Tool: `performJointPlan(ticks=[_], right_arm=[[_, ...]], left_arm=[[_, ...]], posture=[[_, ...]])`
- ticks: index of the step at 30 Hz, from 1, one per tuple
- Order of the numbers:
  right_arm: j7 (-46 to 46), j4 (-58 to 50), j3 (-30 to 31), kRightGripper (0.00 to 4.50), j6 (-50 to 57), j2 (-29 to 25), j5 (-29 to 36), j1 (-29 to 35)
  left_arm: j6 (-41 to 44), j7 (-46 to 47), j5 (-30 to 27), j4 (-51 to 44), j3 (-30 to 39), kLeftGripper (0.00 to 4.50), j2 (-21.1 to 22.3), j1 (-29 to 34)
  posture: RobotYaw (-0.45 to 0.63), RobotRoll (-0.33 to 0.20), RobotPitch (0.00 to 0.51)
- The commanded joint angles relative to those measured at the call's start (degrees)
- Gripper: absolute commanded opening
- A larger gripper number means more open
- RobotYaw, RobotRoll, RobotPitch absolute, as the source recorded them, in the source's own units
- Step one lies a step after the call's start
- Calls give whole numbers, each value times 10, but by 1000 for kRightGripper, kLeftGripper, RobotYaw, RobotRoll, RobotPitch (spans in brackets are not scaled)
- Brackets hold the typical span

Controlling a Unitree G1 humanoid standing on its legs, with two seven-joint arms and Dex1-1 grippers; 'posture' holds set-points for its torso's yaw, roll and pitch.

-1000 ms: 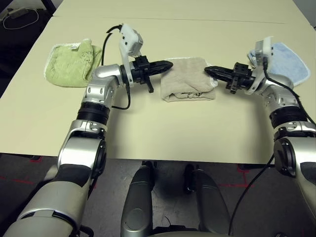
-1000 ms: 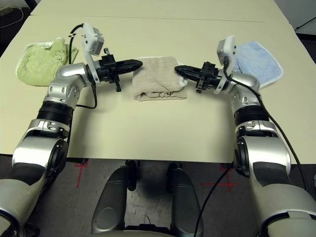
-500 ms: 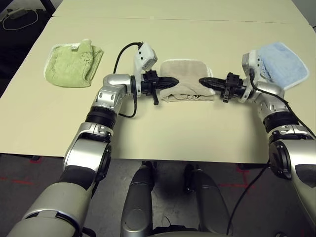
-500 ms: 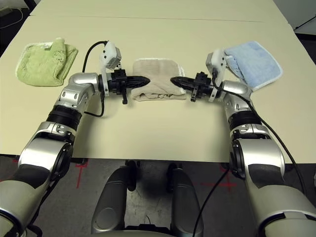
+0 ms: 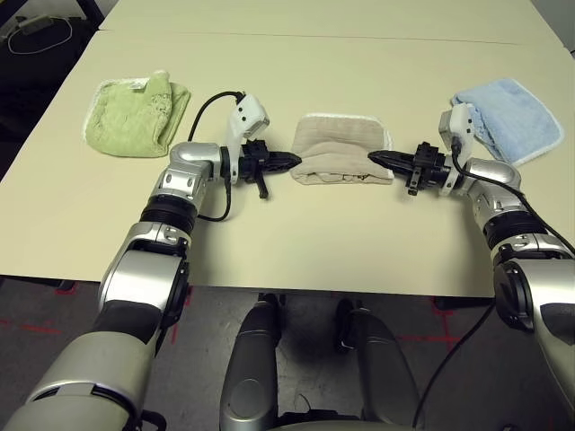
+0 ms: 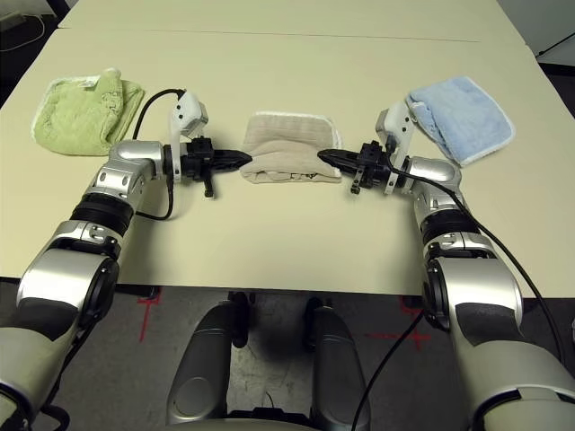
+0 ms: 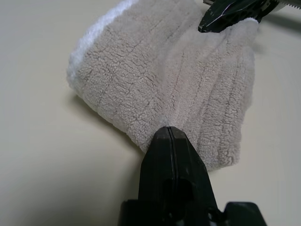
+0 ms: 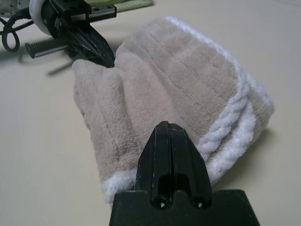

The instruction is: Fold the towel and set it aside.

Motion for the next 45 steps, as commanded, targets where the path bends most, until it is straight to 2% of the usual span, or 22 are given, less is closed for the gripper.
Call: performJointPlan(ticks=[1, 8, 19, 33, 41, 45], right_arm=[[8, -3, -23, 0, 16, -8, 23, -22], [-82, 0, -30, 0, 17, 6, 15, -51], [-176, 11, -10, 0, 23, 42, -18, -43], [-274, 38, 32, 0, 35, 68, -80, -5], [-280, 42, 23, 0, 33, 69, -69, -11], [-255, 34, 1, 0, 20, 63, -43, -24]], left_arm=[[21, -10, -18, -13, 19, 40, 0, -28], [49, 39, -39, -16, 53, 40, -43, -71], [26, 101, -9, 45, 40, 40, -105, -76], [-8, 162, 41, 126, 36, 40, -87, -61], [-2, 146, 36, 114, 39, 40, -76, -53], [-2, 140, 29, 102, 44, 40, -68, -56]], posture=[[80, 0, 275], [80, 0, 276], [77, 0, 281], [73, 0, 279], [75, 0, 271], [74, 0, 257]])
